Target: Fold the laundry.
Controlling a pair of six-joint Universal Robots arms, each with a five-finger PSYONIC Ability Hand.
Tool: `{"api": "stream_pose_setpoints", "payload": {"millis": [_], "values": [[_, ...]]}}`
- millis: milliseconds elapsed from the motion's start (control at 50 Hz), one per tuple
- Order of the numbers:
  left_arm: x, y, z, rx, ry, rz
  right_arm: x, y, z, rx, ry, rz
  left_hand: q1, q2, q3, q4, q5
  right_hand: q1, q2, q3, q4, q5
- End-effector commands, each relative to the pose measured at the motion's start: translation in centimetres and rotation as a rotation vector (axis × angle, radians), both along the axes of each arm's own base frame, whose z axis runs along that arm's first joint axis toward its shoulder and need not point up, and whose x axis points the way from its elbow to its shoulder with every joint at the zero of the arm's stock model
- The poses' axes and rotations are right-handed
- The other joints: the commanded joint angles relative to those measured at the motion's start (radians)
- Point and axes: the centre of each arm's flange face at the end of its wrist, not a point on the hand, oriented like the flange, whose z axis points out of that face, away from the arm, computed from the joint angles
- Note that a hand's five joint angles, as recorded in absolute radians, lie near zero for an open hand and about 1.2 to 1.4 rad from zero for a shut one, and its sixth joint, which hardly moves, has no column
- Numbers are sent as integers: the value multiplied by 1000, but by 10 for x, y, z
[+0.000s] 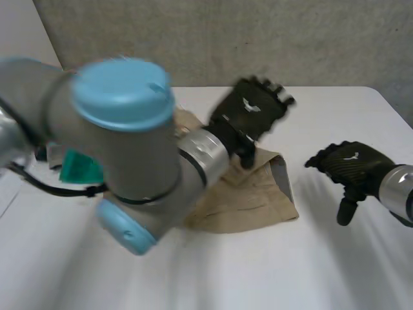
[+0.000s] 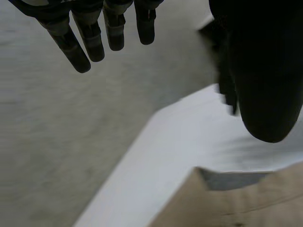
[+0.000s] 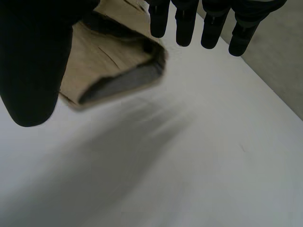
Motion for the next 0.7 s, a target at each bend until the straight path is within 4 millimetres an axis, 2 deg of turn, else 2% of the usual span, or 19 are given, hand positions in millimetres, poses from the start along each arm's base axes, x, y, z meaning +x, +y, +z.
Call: {"api": "stream_pose_setpoints", "payload": {"millis": [20, 120, 160, 200, 220, 260, 380, 500, 660, 700], "values": [[64, -7, 8, 77, -52, 274, 29, 33, -1, 55, -15, 195, 1, -14, -18, -8, -34, -47, -32, -30, -31, -48], [107, -3, -20, 167, -192, 446, 37, 52, -18, 176, 23, 255, 78, 63, 58, 69, 43, -41, -26, -24, -25, -42], [123, -2, -40, 217, -281, 495, 42, 55, -30, 212, 40, 257, 113, 98, 93, 104, 78, -29, -14, -12, -13, -30], [133, -4, -53, 249, -334, 518, 45, 54, -36, 211, 42, 248, 139, 124, 120, 130, 105, 12, 26, 29, 27, 10], [142, -6, -65, 282, -379, 537, 49, 50, -42, 189, 36, 233, 192, 177, 172, 183, 157, 64, 79, 81, 80, 63], [149, -12, -75, 306, -405, 550, 53, 48, -49, 174, 34, 224, 204, 189, 185, 195, 169, 79, 94, 97, 95, 78], [159, -38, -108, 340, -457, 557, 67, 32, -68, 52, 25, 192, 187, 172, 167, 177, 152, 79, 94, 97, 95, 78], [166, -60, -122, 314, -462, 590, 77, 24, -76, -31, 32, 187, 186, 172, 167, 177, 152, 82, 97, 99, 98, 81], [165, -75, -148, 274, -531, 567, 87, 17, -87, -91, 43, 205, 186, 172, 167, 177, 152, 291, 305, 308, 306, 289], [164, -77, -152, 256, -549, 563, 88, 12, -89, -106, 50, 200, 216, 201, 196, 207, 181, 449, 464, 466, 464, 448]]}}
